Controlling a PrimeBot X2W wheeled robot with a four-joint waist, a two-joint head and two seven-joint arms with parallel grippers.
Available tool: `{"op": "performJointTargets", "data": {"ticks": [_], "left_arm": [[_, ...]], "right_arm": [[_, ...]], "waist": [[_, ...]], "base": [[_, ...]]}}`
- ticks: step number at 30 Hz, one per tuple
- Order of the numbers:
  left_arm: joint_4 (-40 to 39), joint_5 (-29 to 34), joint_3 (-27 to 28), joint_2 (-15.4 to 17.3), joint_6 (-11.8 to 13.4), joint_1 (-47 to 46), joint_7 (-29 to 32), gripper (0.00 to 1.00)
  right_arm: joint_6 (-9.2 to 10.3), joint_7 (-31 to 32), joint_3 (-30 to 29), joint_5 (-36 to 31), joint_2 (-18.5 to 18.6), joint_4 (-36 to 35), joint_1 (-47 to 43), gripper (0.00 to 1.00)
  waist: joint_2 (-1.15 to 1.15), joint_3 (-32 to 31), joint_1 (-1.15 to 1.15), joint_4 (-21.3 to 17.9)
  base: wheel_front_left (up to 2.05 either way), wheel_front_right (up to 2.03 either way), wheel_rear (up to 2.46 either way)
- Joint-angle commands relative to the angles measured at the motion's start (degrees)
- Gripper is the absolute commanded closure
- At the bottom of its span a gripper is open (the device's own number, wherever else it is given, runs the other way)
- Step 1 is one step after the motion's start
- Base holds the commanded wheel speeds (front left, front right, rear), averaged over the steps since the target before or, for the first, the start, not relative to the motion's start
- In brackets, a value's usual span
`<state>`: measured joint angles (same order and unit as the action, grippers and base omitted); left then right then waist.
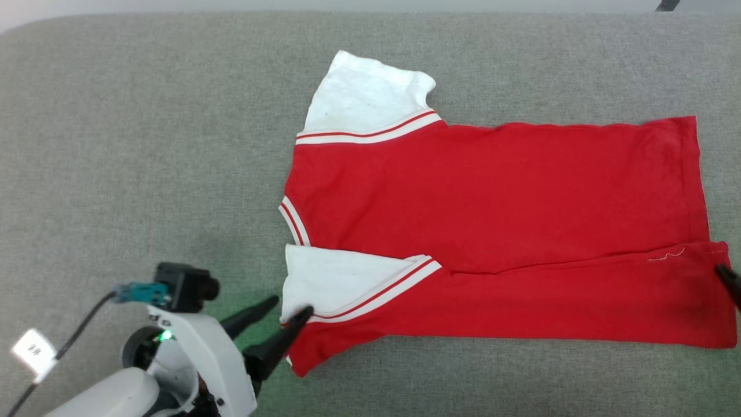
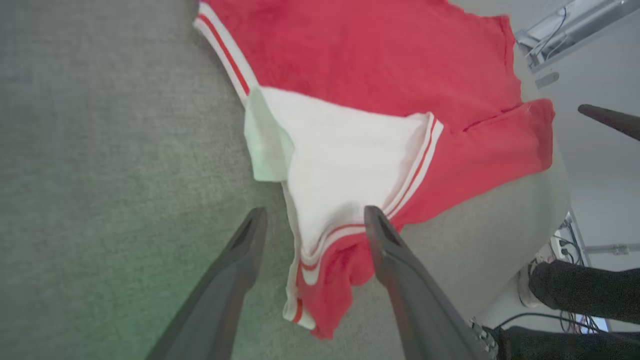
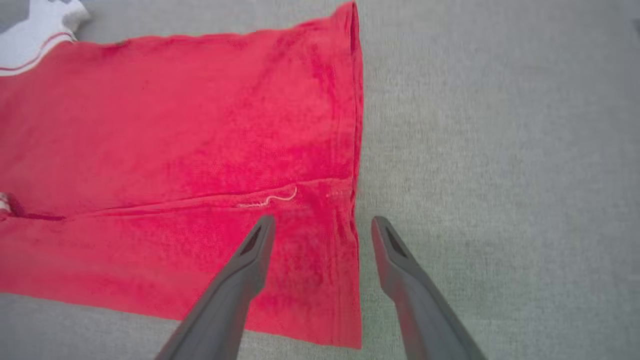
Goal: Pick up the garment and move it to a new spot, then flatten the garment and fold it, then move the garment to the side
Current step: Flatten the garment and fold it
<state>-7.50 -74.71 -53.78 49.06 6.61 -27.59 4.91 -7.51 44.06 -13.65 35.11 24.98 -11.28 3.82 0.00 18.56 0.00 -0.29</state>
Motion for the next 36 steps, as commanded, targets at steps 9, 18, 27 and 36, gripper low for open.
{"op": "performJointTargets", "data": {"ticks": [9, 18, 27, 36], "left_arm": [[0.9, 1.8, 6.0, -1.0, 3.2, 2.5, -13.2, 0.0], [9.5, 7.9, 9.2, -3.4, 1.7, -5.5, -17.9, 0.0], [24.6, 9.6, 11.7, -3.8, -7.8, -24.8, -11.9, 0.0], [44.6, 14.2, 8.3, -4.1, -13.2, -40.8, -2.8, 0.0]], "right_arm": [[0.04, -21.0, 4.1, -5.2, -4.0, -1.0, 3.2, 0.0], [0.04, -40.2, 9.0, -10.9, -10.8, 5.6, 8.6, 0.0], [0.04, -47.5, 13.6, -14.6, -17.1, 8.1, 12.4, 0.0], [0.04, -51.1, 18.7, -14.3, -19.8, 7.9, 13.4, 0.0]], "waist": [[0.0, -0.6, 0.0, 0.1], [0.0, 0.5, 0.0, -2.7], [0.0, 4.2, 0.0, -11.4], [0.0, 8.2, 0.0, -20.8]], "base": [[0.0, 0.0, 0.0], [0.0, 0.0, 0.0], [0.0, 0.0, 0.0], [0.0, 0.0, 0.0]]}}
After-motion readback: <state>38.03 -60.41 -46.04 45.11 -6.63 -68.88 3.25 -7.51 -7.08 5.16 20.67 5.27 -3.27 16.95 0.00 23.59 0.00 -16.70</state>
